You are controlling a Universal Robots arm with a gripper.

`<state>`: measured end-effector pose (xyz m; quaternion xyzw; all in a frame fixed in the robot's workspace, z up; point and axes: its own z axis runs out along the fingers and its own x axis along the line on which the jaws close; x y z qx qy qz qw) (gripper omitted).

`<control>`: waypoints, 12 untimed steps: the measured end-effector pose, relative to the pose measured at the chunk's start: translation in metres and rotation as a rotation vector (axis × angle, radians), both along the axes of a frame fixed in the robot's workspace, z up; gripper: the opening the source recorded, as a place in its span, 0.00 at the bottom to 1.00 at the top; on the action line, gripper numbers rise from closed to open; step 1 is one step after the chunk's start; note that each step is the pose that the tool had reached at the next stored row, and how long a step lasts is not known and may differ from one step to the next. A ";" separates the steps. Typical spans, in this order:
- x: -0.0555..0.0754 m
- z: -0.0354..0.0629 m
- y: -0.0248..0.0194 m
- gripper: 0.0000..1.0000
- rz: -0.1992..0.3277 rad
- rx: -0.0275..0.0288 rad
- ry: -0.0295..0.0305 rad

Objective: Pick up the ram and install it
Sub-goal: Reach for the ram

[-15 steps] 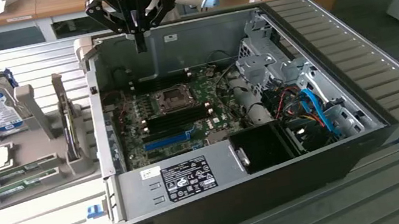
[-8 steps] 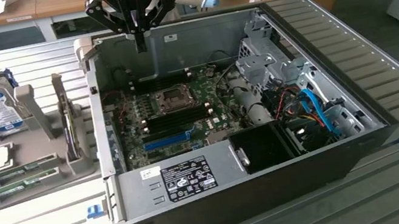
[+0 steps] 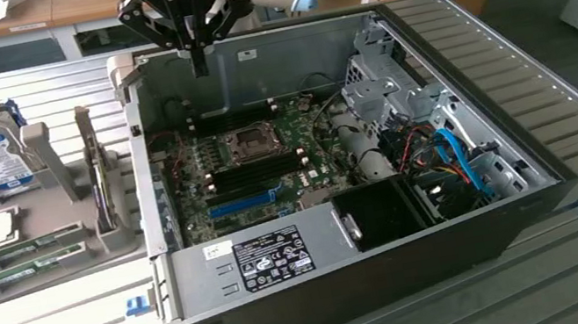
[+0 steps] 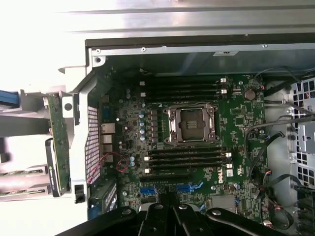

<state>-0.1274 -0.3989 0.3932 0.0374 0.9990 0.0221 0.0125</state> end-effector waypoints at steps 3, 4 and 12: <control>-0.004 0.0000 0.0000 0.10 0.000 -0.0001 0.0001; -0.005 0.0000 0.0000 0.10 0.000 0.0000 0.0001; -0.014 0.0000 0.0000 0.10 0.000 -0.0001 0.0001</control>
